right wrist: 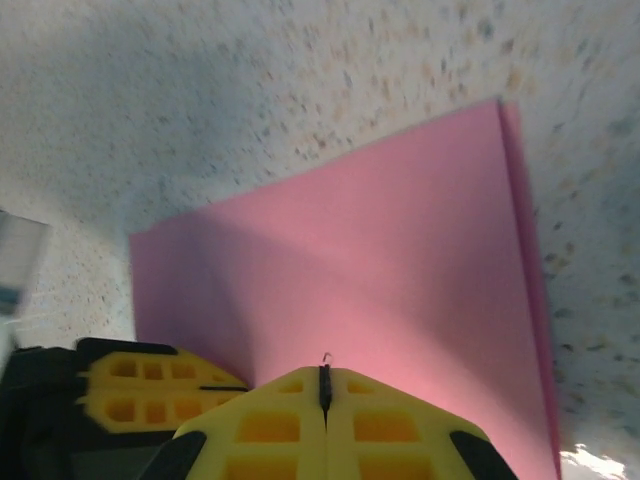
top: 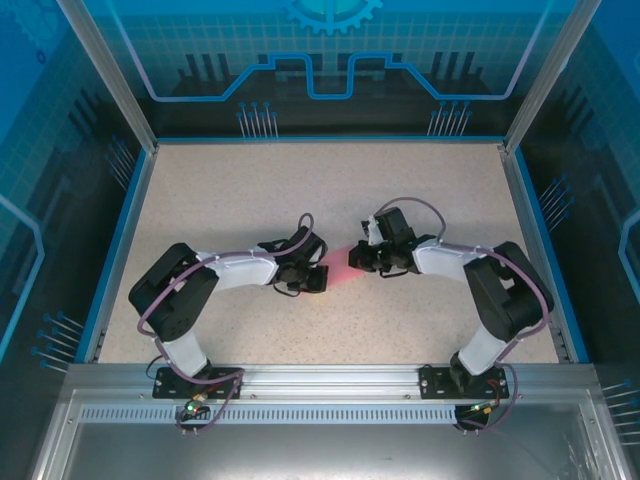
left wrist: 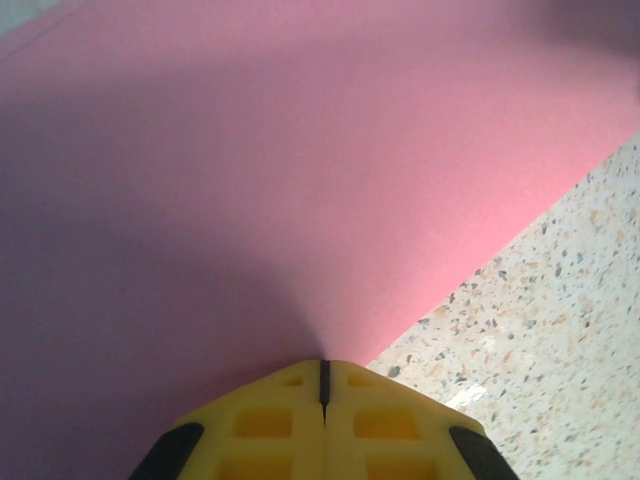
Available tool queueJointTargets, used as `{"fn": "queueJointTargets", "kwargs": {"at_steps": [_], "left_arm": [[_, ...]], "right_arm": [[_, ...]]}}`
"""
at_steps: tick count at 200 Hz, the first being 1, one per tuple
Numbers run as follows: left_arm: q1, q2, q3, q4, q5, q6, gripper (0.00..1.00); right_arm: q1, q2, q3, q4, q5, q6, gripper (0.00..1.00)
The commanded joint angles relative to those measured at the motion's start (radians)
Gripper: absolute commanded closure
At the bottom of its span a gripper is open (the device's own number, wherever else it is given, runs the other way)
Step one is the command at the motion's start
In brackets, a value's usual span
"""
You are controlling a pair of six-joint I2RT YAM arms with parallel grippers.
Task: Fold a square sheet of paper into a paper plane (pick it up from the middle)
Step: First fold in half a square sheet of paper at the center of the table.
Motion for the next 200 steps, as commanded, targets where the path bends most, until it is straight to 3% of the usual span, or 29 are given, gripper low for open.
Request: {"fn": "queueJointTargets", "kwargs": {"at_steps": [1,33,61,115,147,200], "left_arm": [[0.014,-0.029,0.031,-0.057,0.006,0.125,1.0],[0.014,-0.052,0.049,-0.025,0.016,0.029,1.0],[-0.002,-0.084,0.01,0.117,0.038,-0.207,1.0],[-0.106,-0.051,-0.081,0.3,-0.148,-0.65,1.0],[-0.149,-0.022,-0.125,0.377,-0.252,-0.747,1.0],[-0.16,0.01,-0.18,0.433,-0.306,-0.801,1.0]], "right_arm": [[0.021,0.05,0.01,0.025,-0.024,0.057,1.0],[0.022,0.072,-0.029,0.022,-0.001,0.105,1.0],[0.022,0.062,-0.083,0.03,0.023,0.148,1.0],[0.026,0.051,-0.143,0.056,0.064,0.244,1.0],[0.031,0.029,-0.177,0.053,0.088,0.288,1.0],[0.036,0.028,-0.191,0.045,0.089,0.303,1.0]]}}
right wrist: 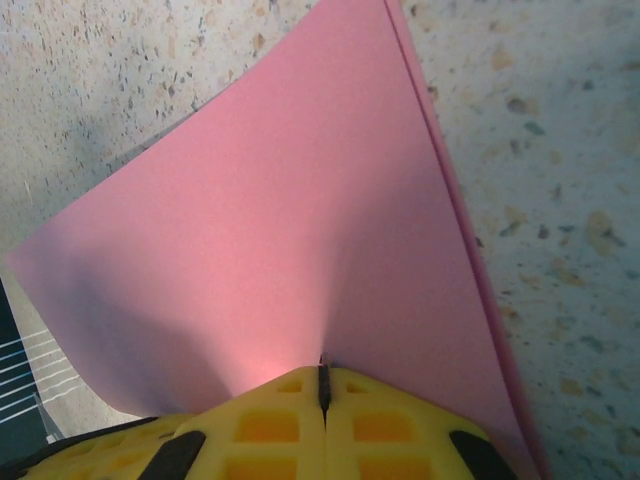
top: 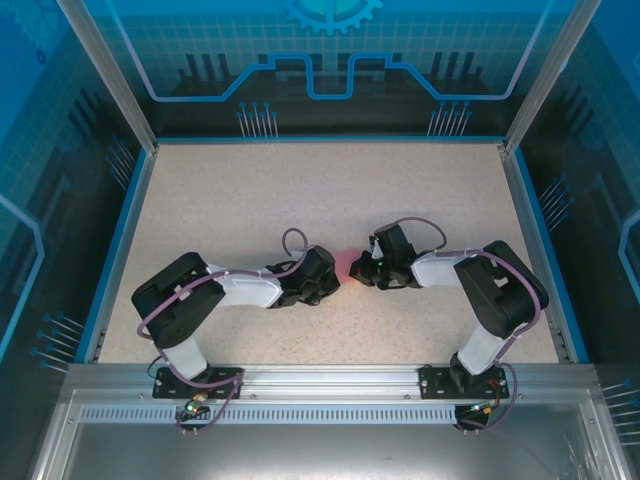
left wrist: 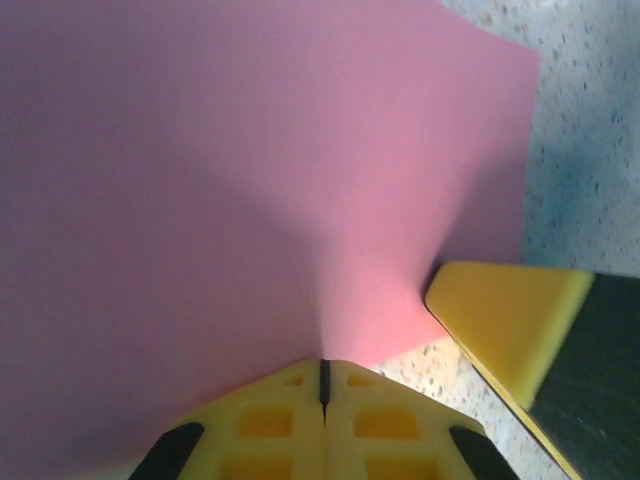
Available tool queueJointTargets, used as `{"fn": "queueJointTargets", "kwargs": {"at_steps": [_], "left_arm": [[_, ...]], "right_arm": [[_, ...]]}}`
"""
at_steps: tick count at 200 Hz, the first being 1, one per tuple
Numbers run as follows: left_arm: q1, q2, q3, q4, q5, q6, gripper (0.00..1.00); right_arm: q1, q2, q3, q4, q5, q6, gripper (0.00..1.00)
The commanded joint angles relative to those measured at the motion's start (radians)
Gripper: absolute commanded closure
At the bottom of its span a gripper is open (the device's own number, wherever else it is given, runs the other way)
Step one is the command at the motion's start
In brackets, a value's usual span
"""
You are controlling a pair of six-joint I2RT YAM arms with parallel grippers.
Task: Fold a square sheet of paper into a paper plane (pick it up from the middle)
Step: First fold in half a square sheet of paper at the center of the table.
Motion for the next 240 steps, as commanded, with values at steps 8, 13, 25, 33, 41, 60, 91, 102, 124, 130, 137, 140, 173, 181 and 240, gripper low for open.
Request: {"fn": "queueJointTargets", "kwargs": {"at_steps": [8,13,25,33,41,60,91,102,124,130,137,140,173,181,240], "left_arm": [[-0.005,0.023,-0.037,0.049,-0.068,-0.062,1.0],[-0.005,0.023,-0.041,0.043,-0.073,-0.066,1.0],[-0.005,0.023,-0.055,0.042,-0.085,-0.075,1.0],[-0.005,0.023,-0.067,0.039,-0.095,-0.082,1.0],[-0.005,0.022,-0.081,0.039,-0.102,-0.094,1.0],[-0.005,0.013,-0.11,0.038,-0.118,-0.114,1.0],[-0.002,-0.024,-0.149,0.003,-0.157,-0.14,1.0],[0.004,-0.041,-0.163,-0.01,-0.17,-0.145,1.0],[0.026,-0.072,-0.199,-0.024,-0.18,-0.161,1.0],[0.033,-0.081,-0.205,-0.031,-0.184,-0.162,1.0],[0.041,-0.091,-0.213,-0.046,-0.189,-0.165,1.0],[0.044,-0.095,-0.216,-0.05,-0.191,-0.165,1.0],[0.067,-0.157,-0.229,-0.161,-0.254,-0.143,1.0],[0.068,-0.168,-0.233,-0.18,-0.272,-0.14,1.0],[0.097,-0.234,-0.303,-0.244,-0.314,-0.172,1.0]], "right_arm": [[0.015,0.017,-0.047,-0.126,0.055,0.02,1.0],[0.014,0.017,-0.047,-0.128,0.057,0.019,1.0],[0.015,0.021,-0.046,-0.136,0.06,0.018,1.0],[0.015,0.024,-0.042,-0.145,0.066,0.017,1.0],[0.014,0.027,-0.041,-0.157,0.074,0.015,1.0],[0.015,0.037,-0.04,-0.192,0.105,0.014,1.0],[0.009,0.068,-0.058,-0.218,0.156,0.013,1.0],[0.004,0.083,-0.068,-0.212,0.16,0.015,1.0],[-0.004,0.105,-0.079,-0.201,0.163,0.016,1.0],[-0.004,0.109,-0.08,-0.2,0.164,0.015,1.0],[-0.005,0.112,-0.082,-0.199,0.166,0.014,1.0],[-0.006,0.112,-0.082,-0.199,0.166,0.013,1.0],[-0.007,0.116,-0.083,-0.207,0.173,0.006,1.0],[-0.009,0.117,-0.084,-0.207,0.174,0.006,1.0],[-0.015,0.129,-0.09,-0.21,0.182,0.005,1.0]]}}
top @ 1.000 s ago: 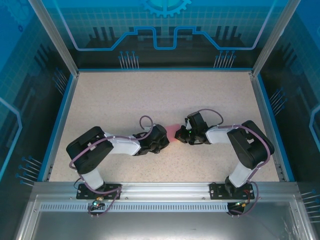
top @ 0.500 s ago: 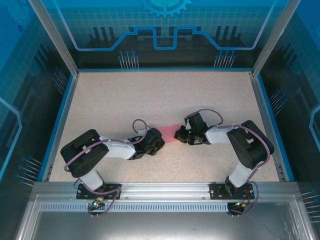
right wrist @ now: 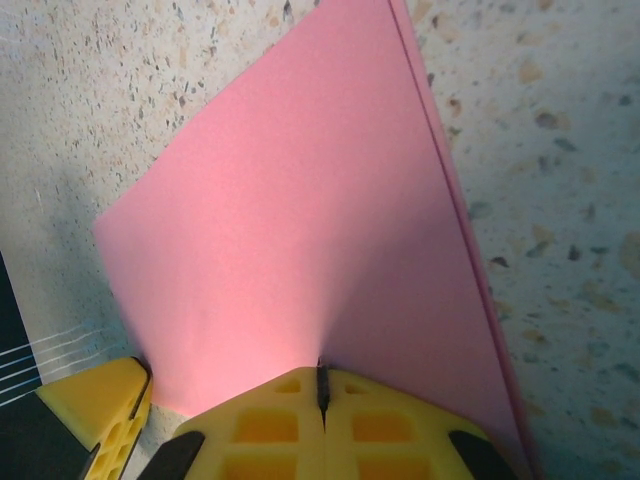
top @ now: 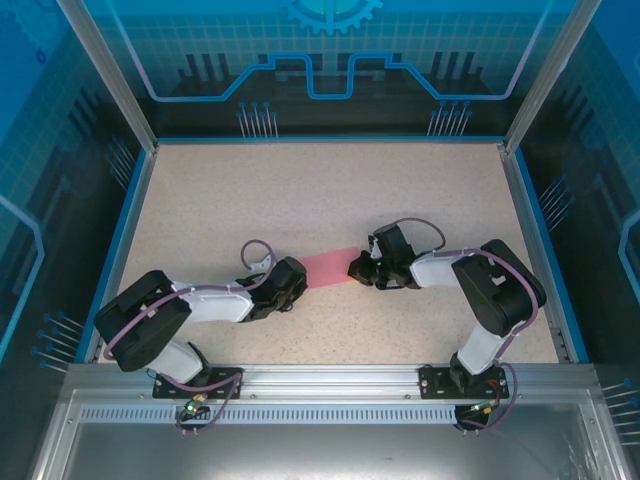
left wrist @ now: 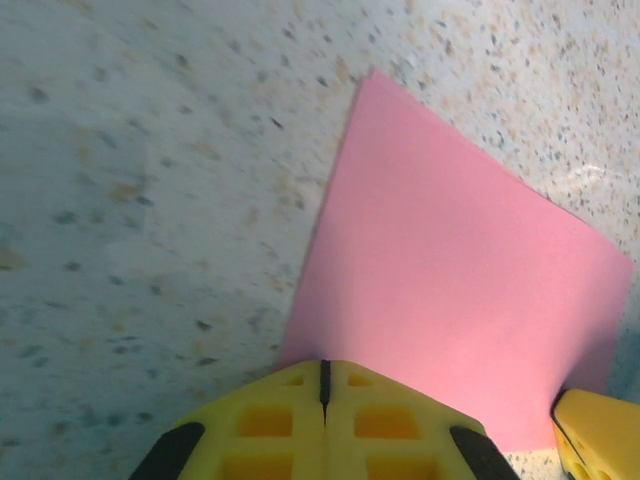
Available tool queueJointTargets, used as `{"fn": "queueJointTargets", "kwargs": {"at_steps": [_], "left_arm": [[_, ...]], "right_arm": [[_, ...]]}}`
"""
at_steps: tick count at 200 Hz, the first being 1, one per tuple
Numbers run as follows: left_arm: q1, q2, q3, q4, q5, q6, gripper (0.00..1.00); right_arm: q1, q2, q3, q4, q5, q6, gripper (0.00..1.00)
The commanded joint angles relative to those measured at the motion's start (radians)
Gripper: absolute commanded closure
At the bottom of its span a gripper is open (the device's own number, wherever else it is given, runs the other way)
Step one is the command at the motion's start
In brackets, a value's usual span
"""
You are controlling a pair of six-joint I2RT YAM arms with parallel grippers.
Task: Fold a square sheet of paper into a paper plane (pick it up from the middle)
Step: First fold in half a square sheet of paper at the center of the table.
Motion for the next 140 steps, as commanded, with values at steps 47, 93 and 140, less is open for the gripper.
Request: {"fn": "queueJointTargets", "kwargs": {"at_steps": [47,93,140], "left_arm": [[0.028,-0.101,-0.02,-0.22,-0.076,0.075,1.0],[0.03,-0.215,0.053,-0.146,0.025,0.199,1.0],[0.003,0.009,0.054,0.245,0.214,0.062,1.0]], "right_arm": [[-0.022,0.038,-0.044,-0.235,0.144,-0.078,1.0],[-0.011,-0.031,0.031,-0.252,0.091,-0.147,1.0],[-0.011,-0.004,0.008,-0.208,0.085,-0.112,1.0]]}}
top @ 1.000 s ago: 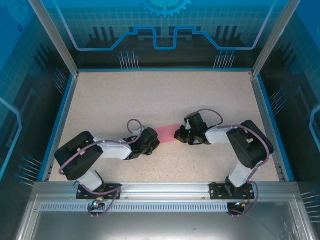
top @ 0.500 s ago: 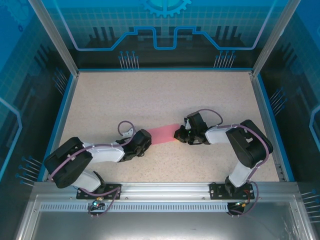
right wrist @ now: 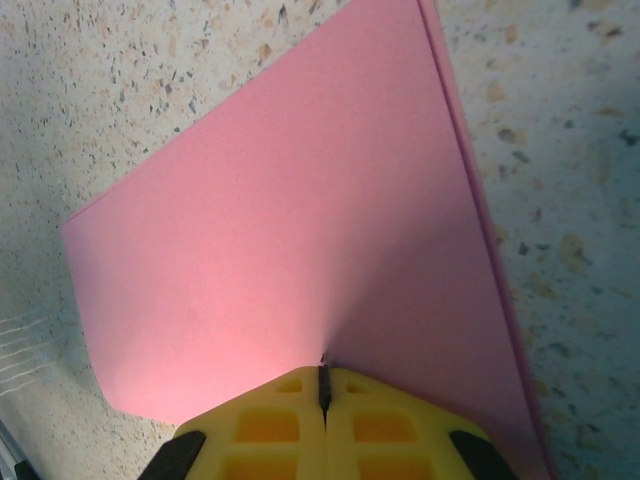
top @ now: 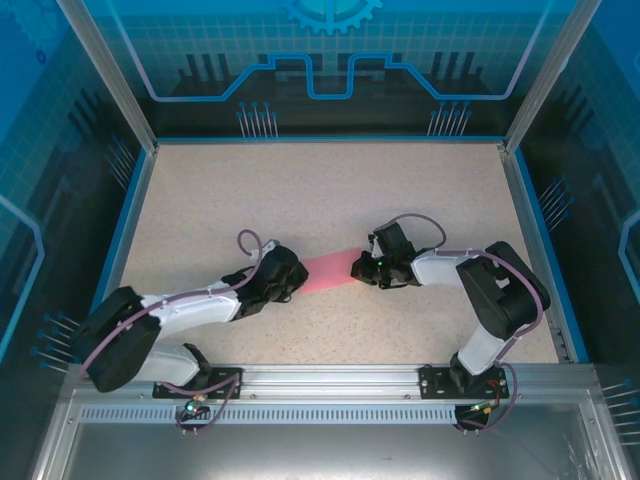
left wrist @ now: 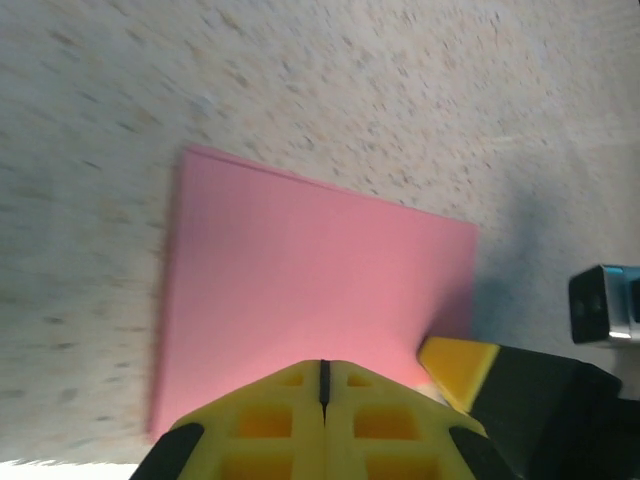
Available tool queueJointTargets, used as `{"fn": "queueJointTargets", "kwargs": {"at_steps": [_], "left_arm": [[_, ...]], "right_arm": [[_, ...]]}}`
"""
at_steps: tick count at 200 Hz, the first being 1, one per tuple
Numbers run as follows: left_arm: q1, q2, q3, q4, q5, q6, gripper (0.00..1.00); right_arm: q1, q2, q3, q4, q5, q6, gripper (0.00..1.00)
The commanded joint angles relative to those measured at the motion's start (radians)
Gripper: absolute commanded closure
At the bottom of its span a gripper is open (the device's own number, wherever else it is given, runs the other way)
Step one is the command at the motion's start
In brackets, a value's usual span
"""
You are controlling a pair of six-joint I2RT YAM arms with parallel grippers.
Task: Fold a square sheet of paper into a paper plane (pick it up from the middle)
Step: First fold in half a square sheet of paper at the center of the table.
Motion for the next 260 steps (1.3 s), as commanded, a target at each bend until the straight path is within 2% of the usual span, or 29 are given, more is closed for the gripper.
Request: {"fn": "queueJointTargets", "kwargs": {"at_steps": [1,34,61,217,260], "left_arm": [[-0.023,0.131,0.018,0.226,0.109,-0.071,1.0],[-0.076,0.282,0.044,0.4,0.072,-0.155,1.0],[-0.085,0.307,0.03,0.438,0.022,-0.176,1.0],[-0.107,0.231,-0.134,0.116,-0.166,-0.356,1.0],[-0.107,0.219,-0.186,0.071,-0.162,-0.391,1.0]], "right_arm": [[-0.008,0.035,-0.033,-0.097,0.053,-0.001,1.0],[-0.006,0.05,-0.052,-0.08,0.048,0.012,1.0],[-0.007,0.051,-0.06,-0.076,0.048,0.011,1.0],[-0.025,0.088,-0.055,-0.161,0.105,0.0,1.0],[-0.036,0.092,-0.047,-0.185,0.113,-0.012,1.0]]}}
